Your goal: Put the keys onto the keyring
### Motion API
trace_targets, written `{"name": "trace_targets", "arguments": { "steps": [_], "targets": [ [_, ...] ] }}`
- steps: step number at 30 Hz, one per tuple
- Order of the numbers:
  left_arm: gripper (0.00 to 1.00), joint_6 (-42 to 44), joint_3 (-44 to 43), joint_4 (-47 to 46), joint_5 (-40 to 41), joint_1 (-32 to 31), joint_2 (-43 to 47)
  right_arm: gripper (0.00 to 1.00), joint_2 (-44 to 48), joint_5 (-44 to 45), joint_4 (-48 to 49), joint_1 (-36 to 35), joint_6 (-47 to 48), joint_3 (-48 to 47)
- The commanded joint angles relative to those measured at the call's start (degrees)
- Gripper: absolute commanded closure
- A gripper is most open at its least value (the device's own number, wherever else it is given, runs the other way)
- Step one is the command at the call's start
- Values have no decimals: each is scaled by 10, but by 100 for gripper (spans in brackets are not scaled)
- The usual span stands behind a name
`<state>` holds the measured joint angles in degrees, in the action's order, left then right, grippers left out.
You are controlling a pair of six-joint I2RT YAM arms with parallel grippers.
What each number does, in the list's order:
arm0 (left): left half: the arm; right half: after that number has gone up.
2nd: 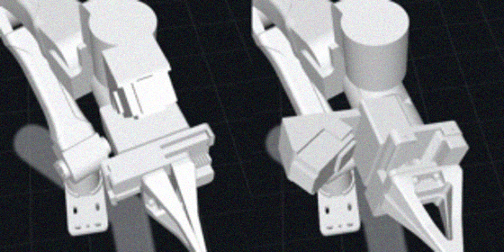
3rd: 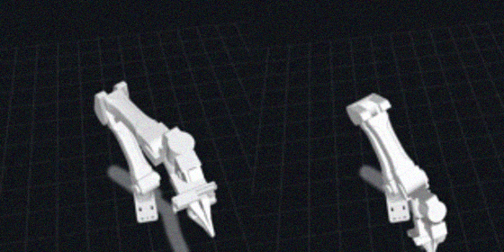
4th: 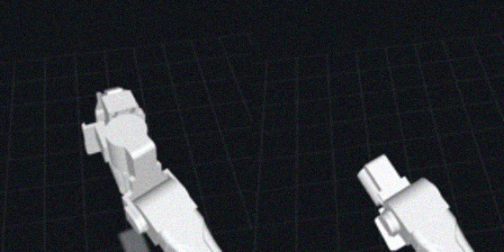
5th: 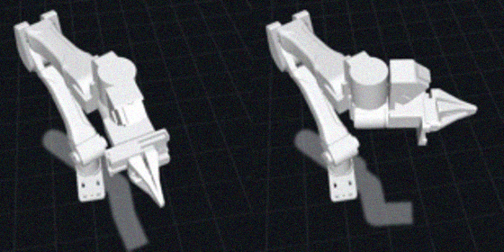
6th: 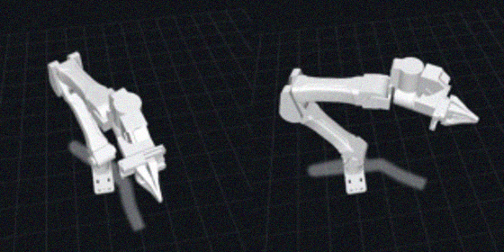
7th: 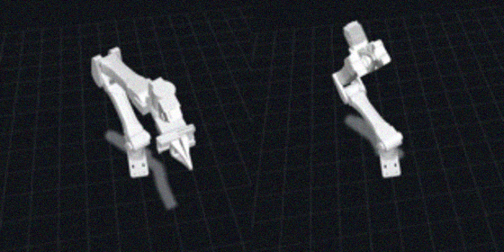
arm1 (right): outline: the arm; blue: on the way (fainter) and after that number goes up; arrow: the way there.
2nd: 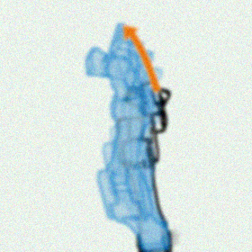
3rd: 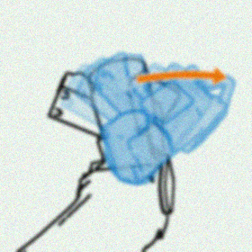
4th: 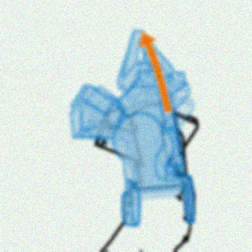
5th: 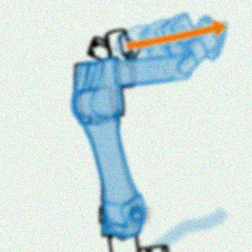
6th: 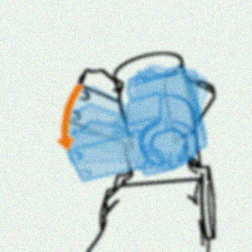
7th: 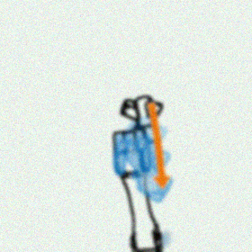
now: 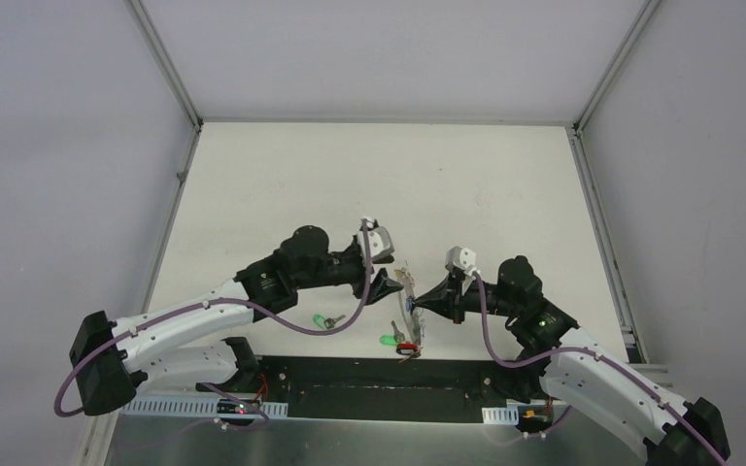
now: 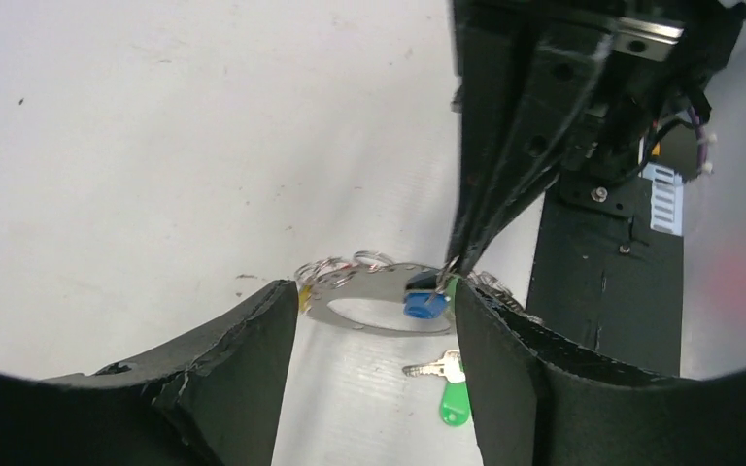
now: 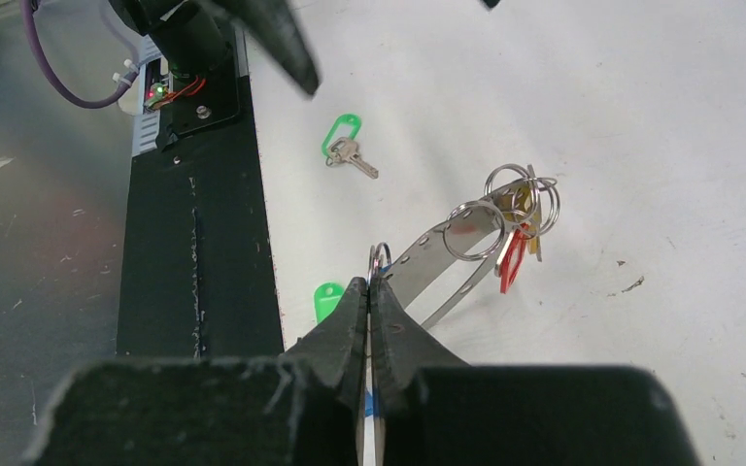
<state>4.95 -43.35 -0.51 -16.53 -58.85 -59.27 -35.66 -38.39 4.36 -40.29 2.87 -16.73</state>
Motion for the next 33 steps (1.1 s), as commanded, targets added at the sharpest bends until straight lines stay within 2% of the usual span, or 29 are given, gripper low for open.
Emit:
{"name": "trace_targets", "arguments": {
  "steps": [1,4,7,10,13,17,24,33],
  "targets": [
    [39,-106,62,-110,-121,75,45,100,14,-3,26,-2,-7,-18],
    [41,-153,116,-191,-201,114,55,100,14,-6,28,-2,-9,-21],
    [45,-201,171,-319,-261,132,43,100,12,-15,28,-2,-11,-27],
    [48,-206,208,-437,-296,132,17,100,10,-22,28,-2,-12,-30],
    [51,-184,221,-502,-305,131,-10,100,7,-27,27,-2,-14,-31],
    [54,-137,209,-501,-314,121,-42,100,7,-29,28,-2,-15,-30],
    [67,-104,186,-478,-319,96,-95,100,5,-27,30,-3,-15,-29],
    [66,-95,187,-499,-281,69,-131,100,0,-30,36,-2,-17,-30]
  ]
}}
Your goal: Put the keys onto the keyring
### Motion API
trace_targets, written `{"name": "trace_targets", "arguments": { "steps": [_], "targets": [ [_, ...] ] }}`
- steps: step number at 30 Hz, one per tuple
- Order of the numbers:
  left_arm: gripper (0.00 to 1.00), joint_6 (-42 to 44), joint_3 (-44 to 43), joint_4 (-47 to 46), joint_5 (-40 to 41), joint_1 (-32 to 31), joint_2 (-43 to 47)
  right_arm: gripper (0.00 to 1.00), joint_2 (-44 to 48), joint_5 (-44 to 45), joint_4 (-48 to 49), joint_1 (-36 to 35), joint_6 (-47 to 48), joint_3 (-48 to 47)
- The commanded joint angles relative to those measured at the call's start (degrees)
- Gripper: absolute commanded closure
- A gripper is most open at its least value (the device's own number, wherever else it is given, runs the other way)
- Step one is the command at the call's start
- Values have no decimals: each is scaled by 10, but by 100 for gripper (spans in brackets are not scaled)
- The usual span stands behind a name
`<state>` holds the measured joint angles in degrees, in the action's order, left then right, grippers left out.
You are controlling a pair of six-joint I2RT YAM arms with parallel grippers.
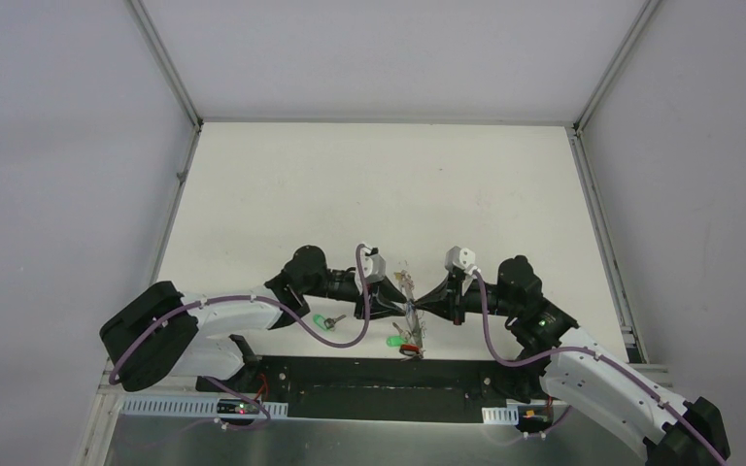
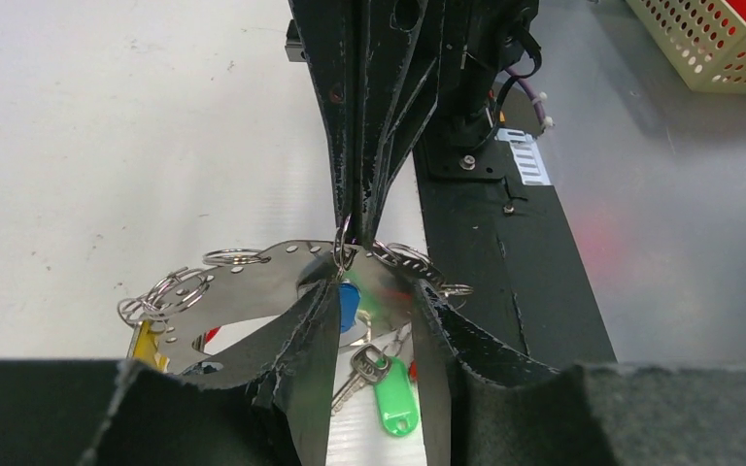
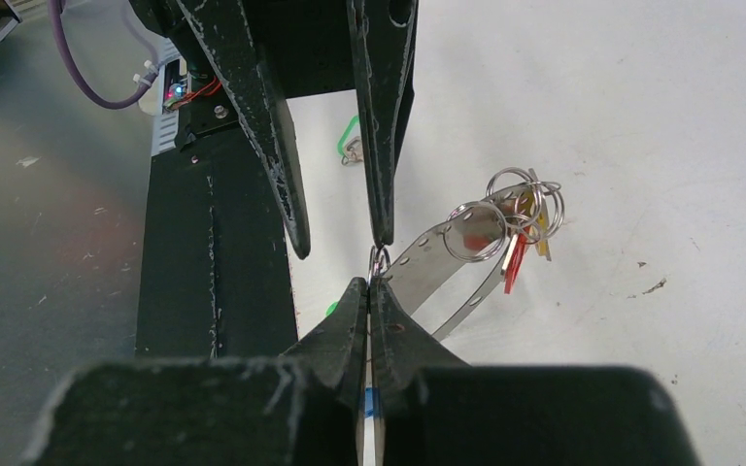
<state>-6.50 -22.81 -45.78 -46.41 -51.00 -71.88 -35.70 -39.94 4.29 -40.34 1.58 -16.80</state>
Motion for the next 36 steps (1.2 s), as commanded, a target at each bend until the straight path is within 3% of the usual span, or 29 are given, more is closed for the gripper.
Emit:
{"name": "trace_targets", "arguments": {
  "steps": [1,13,20,32,36],
  "targets": [
    [66,22,-18,-49,24,-11,-7,100,1,-14,37,-1,-5,-29],
    [65,59,-28,-10,67,-15,13,100,3,-15,36,-2,-9,-29],
    [73,76,-44,29,52,-19,13,100,1,-15,37,-2,-10,-29],
    [74,79,-59,29,45,-36,-28,100,-2,-16,40,-2,-12,-29],
    [80,82,-59,29,46,-37,-29,100,-2,-15,41,-2,-12,-28]
  ]
}}
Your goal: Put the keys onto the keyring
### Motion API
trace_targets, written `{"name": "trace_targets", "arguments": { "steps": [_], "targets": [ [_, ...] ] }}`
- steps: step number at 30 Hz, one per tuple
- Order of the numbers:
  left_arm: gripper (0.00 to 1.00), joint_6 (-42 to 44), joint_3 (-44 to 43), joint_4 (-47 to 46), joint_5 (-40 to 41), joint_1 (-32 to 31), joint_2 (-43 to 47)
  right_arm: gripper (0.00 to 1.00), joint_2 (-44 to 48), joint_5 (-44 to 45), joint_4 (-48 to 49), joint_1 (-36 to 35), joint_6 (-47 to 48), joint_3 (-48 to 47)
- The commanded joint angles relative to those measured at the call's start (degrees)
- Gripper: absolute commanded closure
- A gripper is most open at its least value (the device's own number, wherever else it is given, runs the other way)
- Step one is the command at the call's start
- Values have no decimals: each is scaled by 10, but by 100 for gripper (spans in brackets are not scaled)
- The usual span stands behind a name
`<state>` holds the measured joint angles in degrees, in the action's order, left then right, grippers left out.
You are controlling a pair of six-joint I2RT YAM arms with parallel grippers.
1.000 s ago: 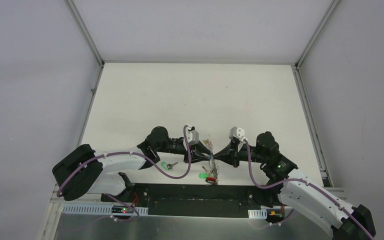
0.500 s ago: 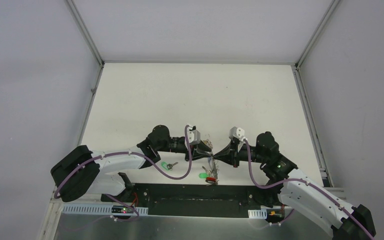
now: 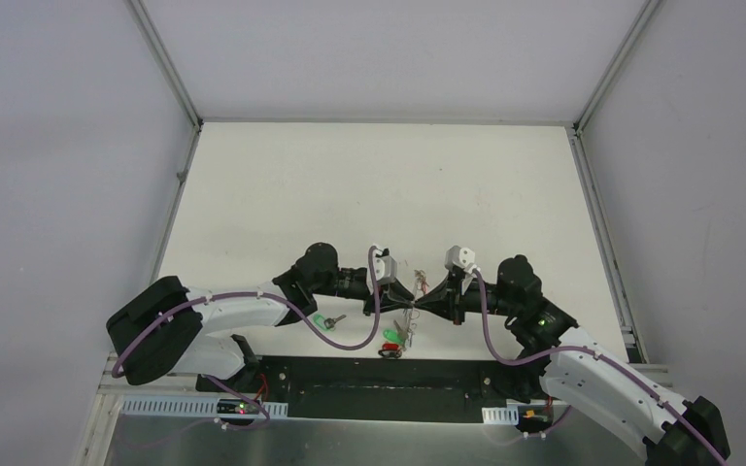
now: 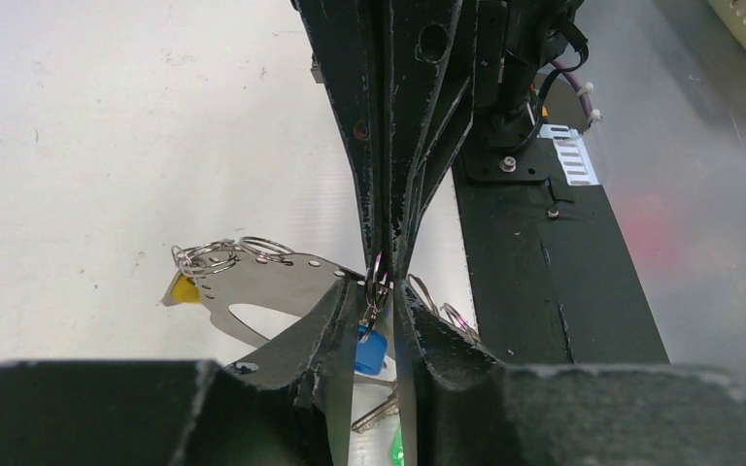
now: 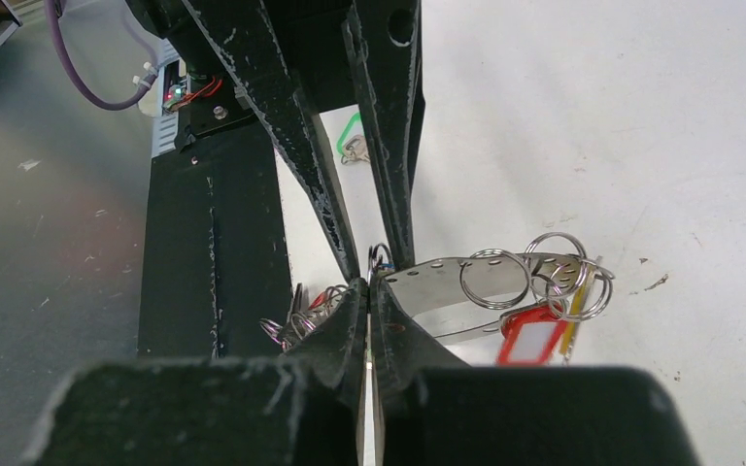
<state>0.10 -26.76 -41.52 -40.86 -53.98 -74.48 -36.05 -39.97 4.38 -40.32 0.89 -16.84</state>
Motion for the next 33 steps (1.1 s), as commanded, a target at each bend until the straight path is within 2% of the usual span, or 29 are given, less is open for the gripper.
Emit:
{"name": "trace_targets", "arguments": {
  "steps": [1,6,8,11,14,26,33],
  "targets": [
    [82,18,-19,-13,-10,-8,-2,100,2,-15,40,-2,-5,-27],
    [87,36,-21,18,-7,-7,8,100,0,-14,44,-2,-4,-27],
    [85,43,-23,33,-3,-7,16,100,-1,-15,44,-2,-4,-27],
    [75,54,-25,63,5,-8,30,100,-2,-15,48,-2,-6,-26],
    [75,62,-22,77,10,-7,42,100,-2,-16,50,-2,-7,-26],
    [75,40,-23,24,10,-8,33,100,-1,-19,53,-2,-7,-23],
    [80,39,-27,17,2,-8,22,100,3,-17,54,-2,-7,-23]
  ]
}}
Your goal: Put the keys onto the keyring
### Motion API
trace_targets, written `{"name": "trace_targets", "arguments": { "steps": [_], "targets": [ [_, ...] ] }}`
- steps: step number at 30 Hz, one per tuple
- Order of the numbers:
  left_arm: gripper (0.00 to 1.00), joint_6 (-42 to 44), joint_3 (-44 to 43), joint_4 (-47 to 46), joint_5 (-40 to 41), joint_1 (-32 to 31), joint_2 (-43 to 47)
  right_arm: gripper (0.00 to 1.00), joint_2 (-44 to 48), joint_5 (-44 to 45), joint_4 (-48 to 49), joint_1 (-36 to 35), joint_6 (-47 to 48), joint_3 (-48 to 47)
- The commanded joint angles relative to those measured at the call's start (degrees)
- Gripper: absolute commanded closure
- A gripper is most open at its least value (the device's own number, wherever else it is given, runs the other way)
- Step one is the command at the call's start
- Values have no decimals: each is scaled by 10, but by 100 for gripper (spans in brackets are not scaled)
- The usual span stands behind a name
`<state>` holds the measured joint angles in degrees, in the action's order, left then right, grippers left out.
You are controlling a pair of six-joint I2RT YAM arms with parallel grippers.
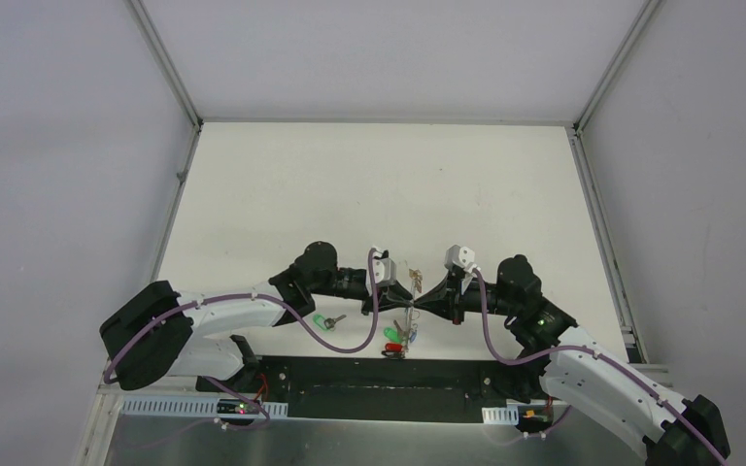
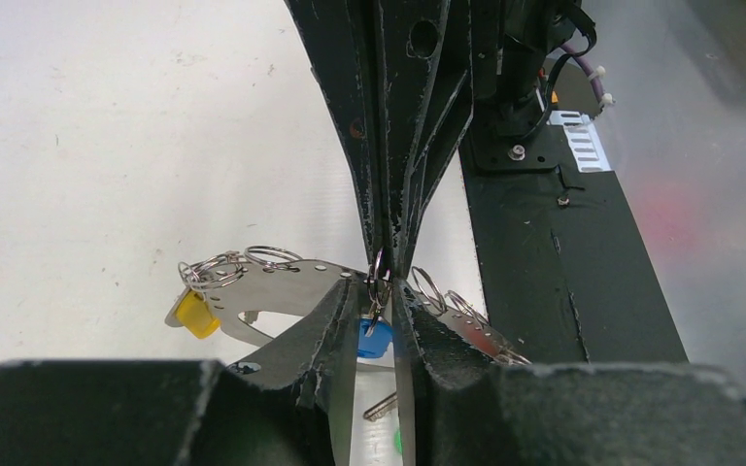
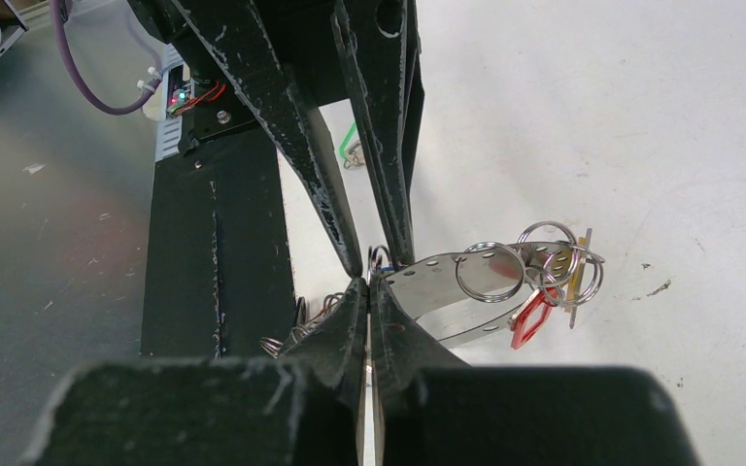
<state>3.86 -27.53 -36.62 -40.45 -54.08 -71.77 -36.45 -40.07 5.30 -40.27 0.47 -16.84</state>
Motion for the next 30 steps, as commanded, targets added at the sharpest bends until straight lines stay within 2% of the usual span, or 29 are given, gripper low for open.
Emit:
{"name": "trace_targets", "arguments": {
  "steps": [1,5,10,15,22,25,30],
  "targets": [
    [81,3,-21,-28,-3,-7,-6,100,7,-16,44,-2,-3,-22],
    [88,7,-23,-22,-5,-7,-8,100,8,-17,44,-2,-3,-22],
    [89,19,-30,3,-6,-7,-8,100,8,-16,44,-2,-3,-22],
    [100,33,-41,28,-9,-8,-12,100,7,-17,45,-2,-3,-23],
    [100,46,-51,62,-8,-8,-2,100,5,-12,46,-2,-3,-22],
    [100,59,-65,110,-3,-8,9,100,7,-7,45,-3,-3,-23],
    [100,83,-98,203,23,-8,28,79,16,16,25,-2,-3,-29]
  ]
}}
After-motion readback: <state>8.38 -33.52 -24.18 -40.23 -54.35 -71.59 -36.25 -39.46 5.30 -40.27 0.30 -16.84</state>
